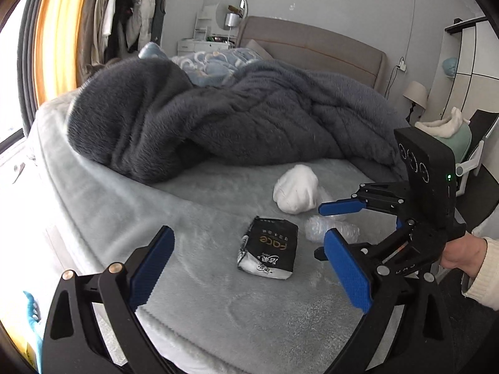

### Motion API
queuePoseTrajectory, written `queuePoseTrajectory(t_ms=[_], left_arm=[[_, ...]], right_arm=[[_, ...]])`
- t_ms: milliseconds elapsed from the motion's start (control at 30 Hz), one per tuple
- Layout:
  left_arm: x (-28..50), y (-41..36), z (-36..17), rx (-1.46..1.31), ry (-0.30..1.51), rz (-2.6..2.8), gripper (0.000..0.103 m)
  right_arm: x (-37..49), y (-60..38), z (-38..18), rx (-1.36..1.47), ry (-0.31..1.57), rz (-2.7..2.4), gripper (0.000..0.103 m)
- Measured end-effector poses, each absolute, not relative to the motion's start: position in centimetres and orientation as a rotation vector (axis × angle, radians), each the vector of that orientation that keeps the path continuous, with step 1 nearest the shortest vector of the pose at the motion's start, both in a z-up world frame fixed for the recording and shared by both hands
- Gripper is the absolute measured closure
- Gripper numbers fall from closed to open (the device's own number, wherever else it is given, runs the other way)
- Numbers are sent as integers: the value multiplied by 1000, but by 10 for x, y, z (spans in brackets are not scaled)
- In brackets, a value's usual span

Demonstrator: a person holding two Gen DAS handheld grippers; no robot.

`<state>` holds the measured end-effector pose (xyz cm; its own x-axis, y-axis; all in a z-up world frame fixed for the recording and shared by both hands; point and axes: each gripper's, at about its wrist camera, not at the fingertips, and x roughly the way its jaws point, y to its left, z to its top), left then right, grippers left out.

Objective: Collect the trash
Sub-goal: 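Move the left gripper to the black Face tissue pack while the right moves to the bubble-wrap roll, then grasp the bubble-wrap roll with the right gripper while the left grasps the tissue pack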

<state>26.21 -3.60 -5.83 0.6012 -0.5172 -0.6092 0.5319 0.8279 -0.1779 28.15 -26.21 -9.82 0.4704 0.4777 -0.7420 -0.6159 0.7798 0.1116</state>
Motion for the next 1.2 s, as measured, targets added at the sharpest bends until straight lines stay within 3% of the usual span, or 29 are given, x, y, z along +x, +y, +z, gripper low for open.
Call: queuePoseTrajectory(t_ms=[500,633,1200], left_arm=[[285,-58,-89,19,768,-630,5],[288,-64,-93,18,771,-635,5],[297,-94,-119,53,798,-654,6]], right_arm=[[289,-275,-118,-204,865,645,55],[290,-273,-122,-264,859,608,71],[290,-311,-100,57,799,742,73]])
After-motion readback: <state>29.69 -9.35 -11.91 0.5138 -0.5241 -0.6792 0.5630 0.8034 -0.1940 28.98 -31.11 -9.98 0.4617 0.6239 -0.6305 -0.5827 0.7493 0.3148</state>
